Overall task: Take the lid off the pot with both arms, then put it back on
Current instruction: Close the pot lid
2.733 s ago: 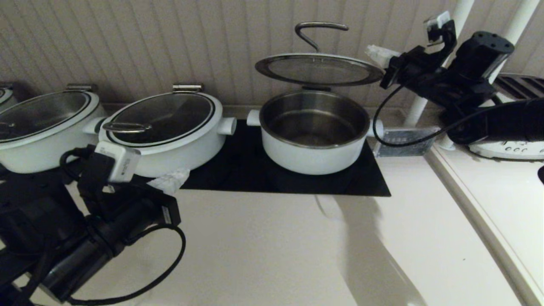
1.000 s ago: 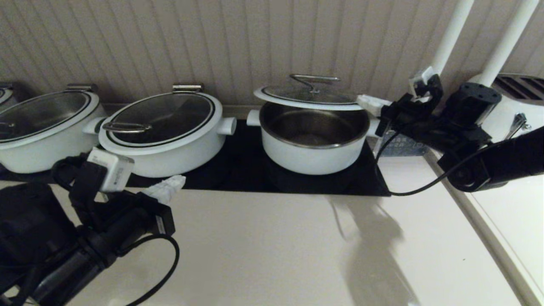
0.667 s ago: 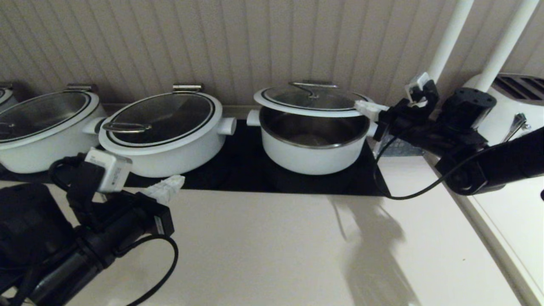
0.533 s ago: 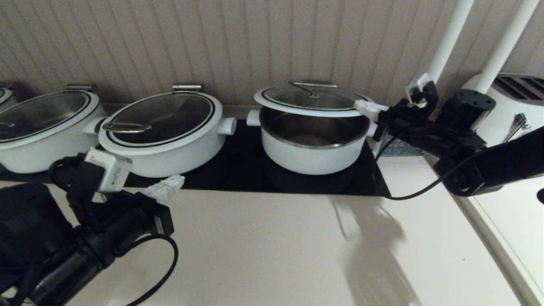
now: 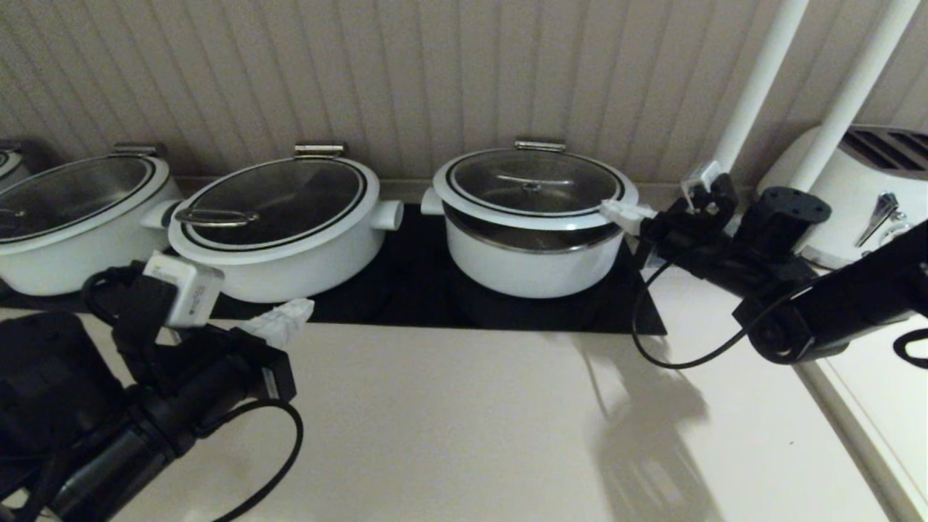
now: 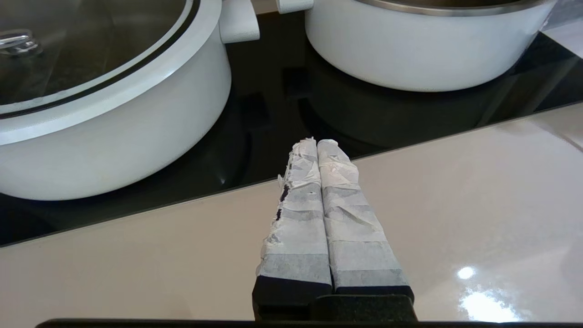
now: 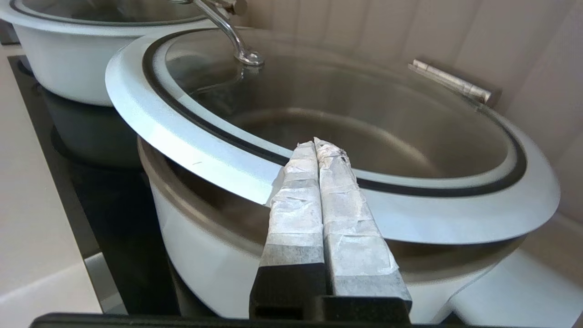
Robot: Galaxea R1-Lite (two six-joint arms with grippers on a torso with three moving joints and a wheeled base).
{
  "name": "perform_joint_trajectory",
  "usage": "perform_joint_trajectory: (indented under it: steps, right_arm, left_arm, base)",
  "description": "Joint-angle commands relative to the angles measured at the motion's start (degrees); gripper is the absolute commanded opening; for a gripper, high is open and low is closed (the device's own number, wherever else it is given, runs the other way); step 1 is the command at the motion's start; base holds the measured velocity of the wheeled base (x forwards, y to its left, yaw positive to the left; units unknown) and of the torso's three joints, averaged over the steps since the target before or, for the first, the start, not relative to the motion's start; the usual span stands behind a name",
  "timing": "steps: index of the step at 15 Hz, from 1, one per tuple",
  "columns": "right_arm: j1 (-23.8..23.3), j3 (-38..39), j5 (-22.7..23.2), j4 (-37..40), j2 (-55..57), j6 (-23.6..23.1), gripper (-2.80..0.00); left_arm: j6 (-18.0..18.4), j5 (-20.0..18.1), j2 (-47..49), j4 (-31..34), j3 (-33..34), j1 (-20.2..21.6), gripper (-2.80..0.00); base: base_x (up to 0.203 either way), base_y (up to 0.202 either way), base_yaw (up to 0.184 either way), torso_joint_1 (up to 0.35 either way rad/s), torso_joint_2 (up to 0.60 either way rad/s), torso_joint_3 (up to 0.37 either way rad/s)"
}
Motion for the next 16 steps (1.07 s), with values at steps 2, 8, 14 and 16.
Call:
perform_joint_trajectory:
  steps: [2, 8, 14, 16]
  right_arm:
    - [0.0, 2.1, 0.2, -1.6, 1.1, 0.0, -2.8]
    - [-0.1, 6.1, 0.1, -6.6, 3.4, 0.0, -2.8]
    - [-0.1, 5.9, -0.1, -7.0, 4.3, 0.1, -2.8]
    - [-0.1, 5.8, -0.1, -6.9, 4.3, 0.2, -2.8]
  left_arm:
    - [0.0, 0.1, 0.1, -0.4, 0.0, 0.0, -2.8]
    - [0.0, 0.1, 0.0, -0.4, 0.3, 0.0, -2.8]
    - [0.0, 0.1, -0.7, -0.3, 0.4, 0.1, -2.8]
    - [0.0, 0.1, -1.0, -0.4, 0.7, 0.1, -2.8]
  base:
    - [0.0, 0.0, 0.0, 0.0, 0.0, 0.0]
    - [0.0, 0.0, 0.0, 0.0, 0.0, 0.0]
    - [0.0, 0.0, 0.0, 0.0, 0.0, 0.0]
    - [0.0, 0.0, 0.0, 0.0, 0.0, 0.0]
